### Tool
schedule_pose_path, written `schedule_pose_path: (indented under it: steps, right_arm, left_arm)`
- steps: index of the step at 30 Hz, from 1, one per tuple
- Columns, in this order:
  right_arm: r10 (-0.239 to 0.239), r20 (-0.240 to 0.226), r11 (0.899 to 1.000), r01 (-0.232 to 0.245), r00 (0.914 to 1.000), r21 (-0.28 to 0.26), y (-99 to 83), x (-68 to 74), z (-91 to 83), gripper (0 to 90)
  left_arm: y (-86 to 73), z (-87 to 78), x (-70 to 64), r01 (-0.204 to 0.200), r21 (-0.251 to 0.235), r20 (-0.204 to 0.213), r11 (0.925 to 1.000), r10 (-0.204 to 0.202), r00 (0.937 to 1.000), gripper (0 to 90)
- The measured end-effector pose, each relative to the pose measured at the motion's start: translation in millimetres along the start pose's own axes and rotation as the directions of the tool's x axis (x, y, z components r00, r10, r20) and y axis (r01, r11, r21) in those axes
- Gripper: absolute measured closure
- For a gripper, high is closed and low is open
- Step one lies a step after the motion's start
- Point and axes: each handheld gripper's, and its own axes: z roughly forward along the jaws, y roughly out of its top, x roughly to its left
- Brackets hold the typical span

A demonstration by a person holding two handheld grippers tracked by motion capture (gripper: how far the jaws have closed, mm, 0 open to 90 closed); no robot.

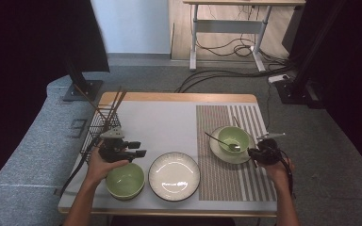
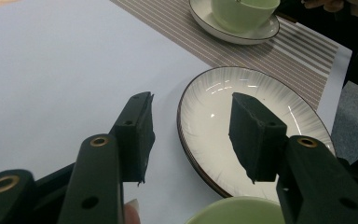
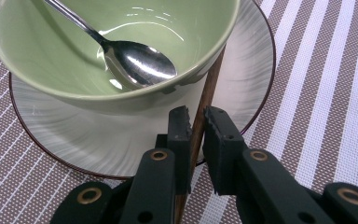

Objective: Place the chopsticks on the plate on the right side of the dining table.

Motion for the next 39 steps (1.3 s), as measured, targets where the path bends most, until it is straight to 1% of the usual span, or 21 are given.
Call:
schedule_pose_path:
  steps: [7,14,18,21,24,29,30,34,39]
  right_arm:
    - [0.016,-0.007,1.000,-0.017,0.9998,-0.011,-0.1,-0.7,1.0,80.6]
    - [0.015,-0.015,1.000,-0.016,0.9998,-0.011,0.3,-0.9,1.2,80.2]
    - [0.019,-0.014,1.000,-0.019,0.9997,-0.021,0.0,-1.9,-0.7,75.1]
    - [0.013,-0.017,1.000,-0.014,0.9998,-0.027,-1.1,-2.3,-4.5,70.4]
    - [0.028,-0.013,0.999,-0.029,0.9995,-0.045,-3.4,-5.3,-10.1,67.7]
    - [0.062,-0.027,0.994,-0.064,0.9977,-0.094,-6.0,-9.5,-22.7,63.7]
    - [0.062,-0.034,0.993,-0.066,0.9975,-0.102,-6.0,-9.5,-25.2,63.0]
    - [0.068,-0.057,0.987,-0.076,0.9960,-0.139,-4.3,-6.5,-32.5,60.6]
    - [0.064,-0.079,0.983,-0.076,0.9948,-0.167,-0.1,0.9,-37.2,58.6]
  left_arm:
    - [0.0,0.0,0.5,0.001,0.001,-0.001,1.0000,-0.001,1.0000,49.8]
    - [0.1,-1.4,0.5,0.000,-0.002,0.000,1.0000,0.000,1.0000,49.8]
    - [0.0,-1.9,0.8,0.002,-0.004,-0.001,1.0000,-0.002,1.0000,49.8]
    - [0.1,-2.6,0.9,0.002,-0.005,-0.001,1.0000,-0.002,1.0000,49.8]
    - [0.3,-3.8,1.0,0.004,-0.011,-0.003,0.9999,-0.004,1.0000,49.8]
    - [0.8,-5.5,1.2,0.006,-0.019,-0.010,0.9998,-0.006,0.9999,49.7]
    - [1.0,-5.9,1.3,0.006,-0.021,-0.012,0.9998,-0.007,0.9999,49.7]
    - [1.6,-7.4,1.6,0.008,-0.026,-0.017,0.9996,-0.008,0.9998,49.7]
    - [2.5,-9.7,1.2,0.006,-0.034,-0.020,0.9994,-0.006,0.9998,49.6]
